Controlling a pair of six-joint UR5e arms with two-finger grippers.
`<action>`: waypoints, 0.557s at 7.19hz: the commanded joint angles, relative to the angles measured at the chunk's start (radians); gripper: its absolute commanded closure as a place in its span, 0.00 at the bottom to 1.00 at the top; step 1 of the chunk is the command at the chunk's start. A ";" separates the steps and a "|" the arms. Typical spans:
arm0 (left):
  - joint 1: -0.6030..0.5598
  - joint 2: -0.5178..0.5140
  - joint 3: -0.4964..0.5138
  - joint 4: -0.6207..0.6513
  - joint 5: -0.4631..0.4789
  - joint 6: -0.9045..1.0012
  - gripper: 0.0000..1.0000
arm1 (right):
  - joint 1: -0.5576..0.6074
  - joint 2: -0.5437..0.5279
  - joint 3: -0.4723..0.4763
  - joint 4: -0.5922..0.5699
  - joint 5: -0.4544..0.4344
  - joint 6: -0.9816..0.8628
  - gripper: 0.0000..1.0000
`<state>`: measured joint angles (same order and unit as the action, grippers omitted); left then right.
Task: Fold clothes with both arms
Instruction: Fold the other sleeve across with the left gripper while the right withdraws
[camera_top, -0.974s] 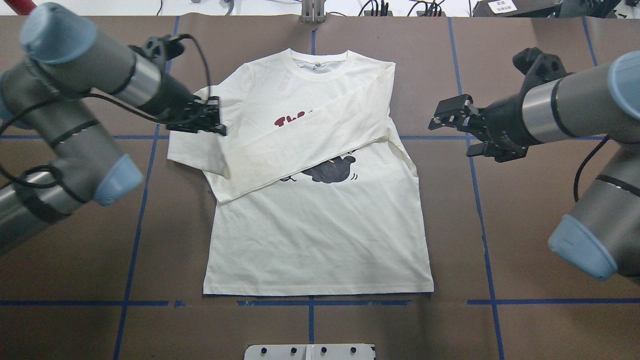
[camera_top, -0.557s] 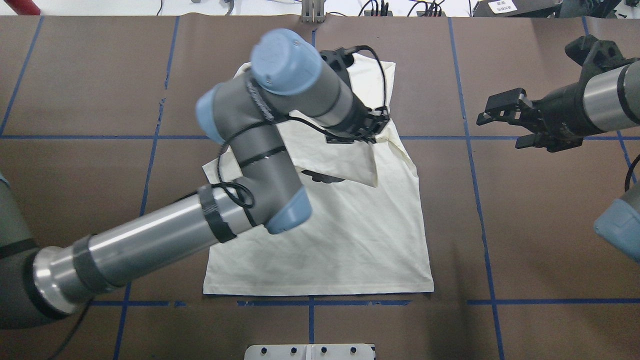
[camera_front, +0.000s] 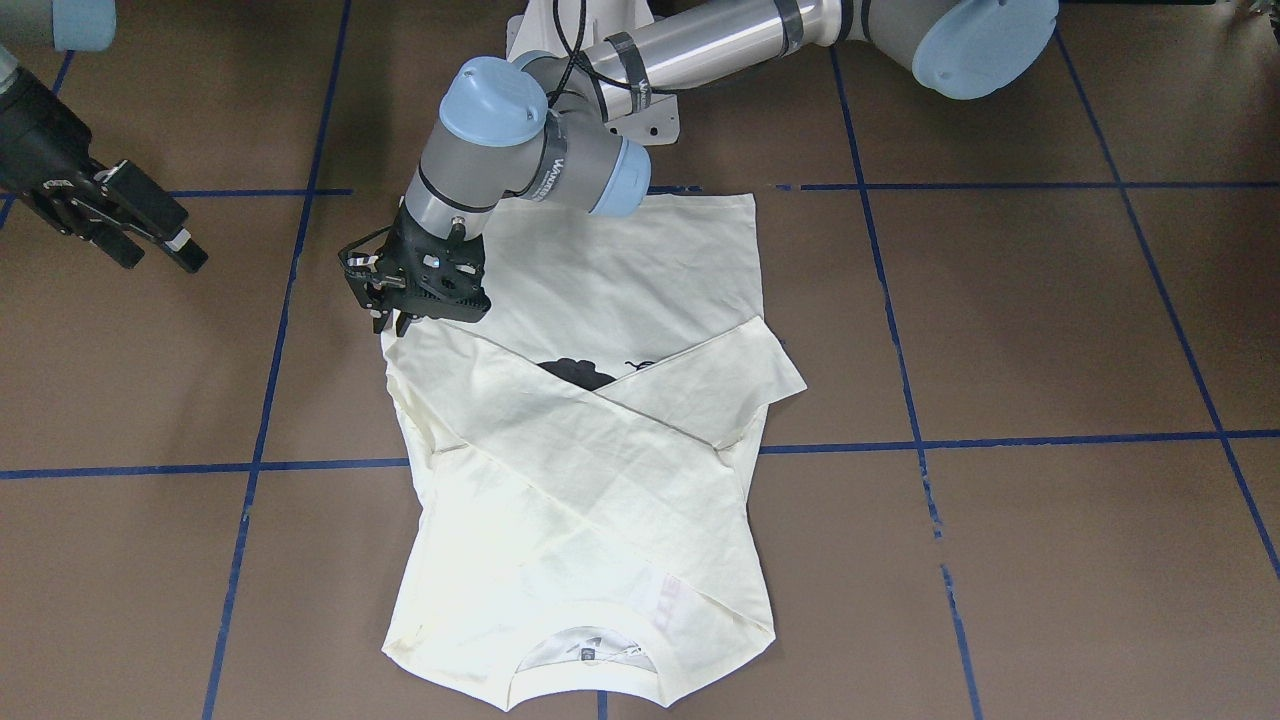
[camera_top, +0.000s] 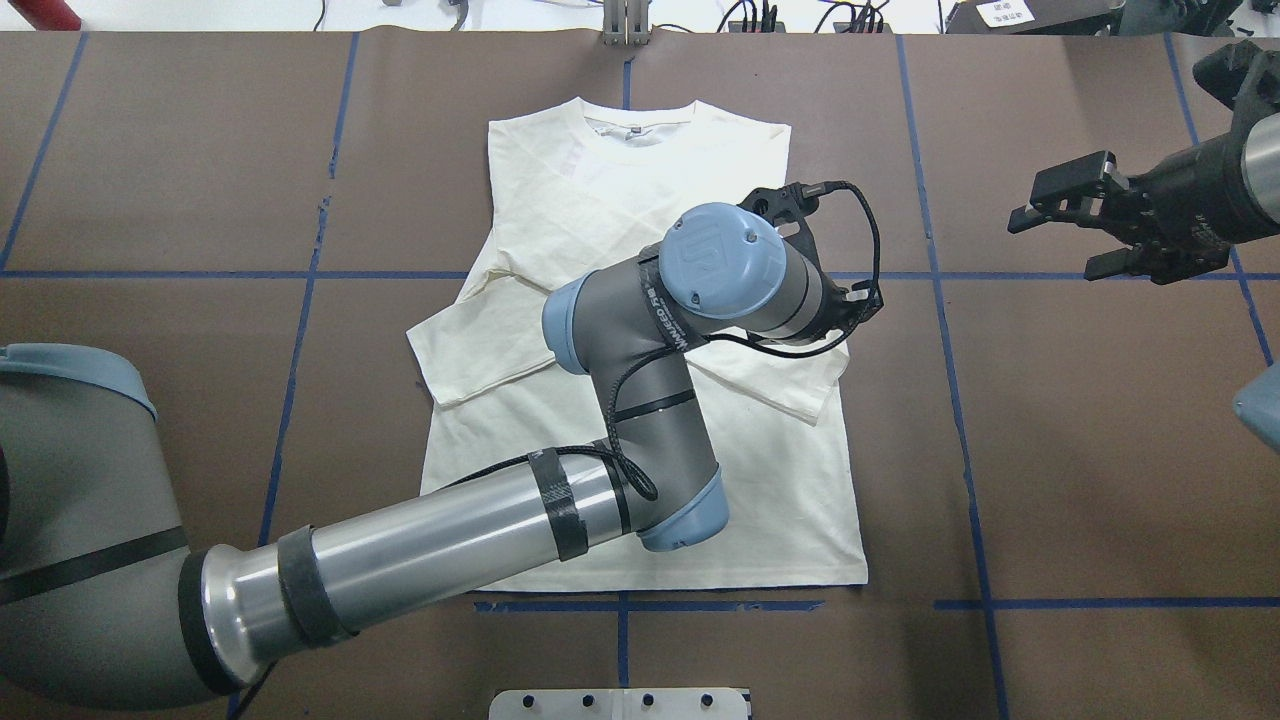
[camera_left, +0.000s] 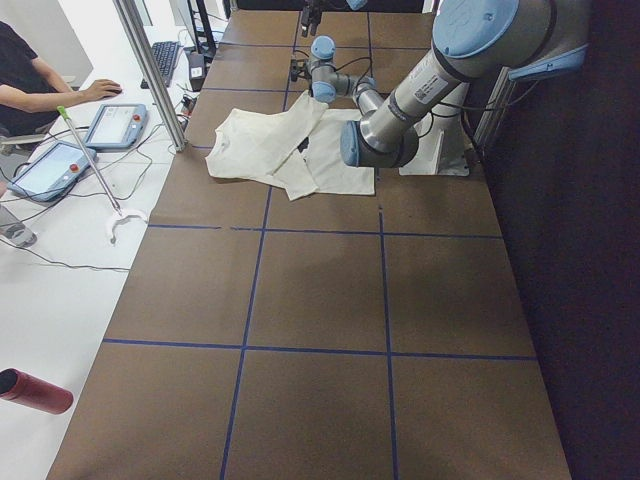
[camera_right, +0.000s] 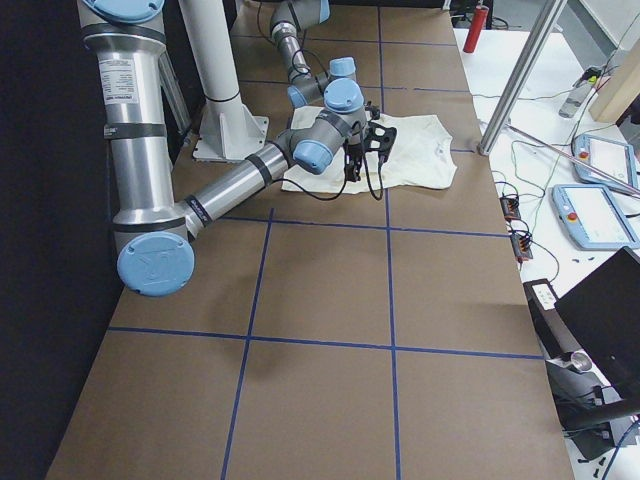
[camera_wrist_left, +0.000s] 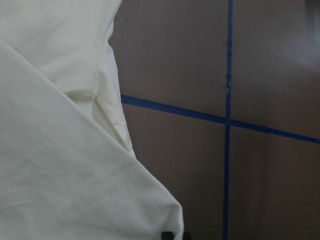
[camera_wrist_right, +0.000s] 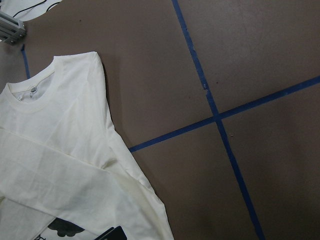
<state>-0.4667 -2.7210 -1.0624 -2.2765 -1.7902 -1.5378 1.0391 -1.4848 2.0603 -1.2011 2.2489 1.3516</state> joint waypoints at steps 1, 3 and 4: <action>-0.116 0.257 -0.356 0.122 -0.132 0.005 0.26 | -0.148 0.005 -0.009 0.050 -0.114 0.086 0.00; -0.183 0.493 -0.566 0.127 -0.164 0.095 0.26 | -0.475 0.011 0.029 0.064 -0.437 0.281 0.00; -0.193 0.580 -0.618 0.126 -0.188 0.109 0.26 | -0.607 0.000 0.038 0.061 -0.524 0.356 0.01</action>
<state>-0.6376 -2.2504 -1.5999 -2.1531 -1.9533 -1.4630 0.5968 -1.4775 2.0833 -1.1401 1.8526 1.6172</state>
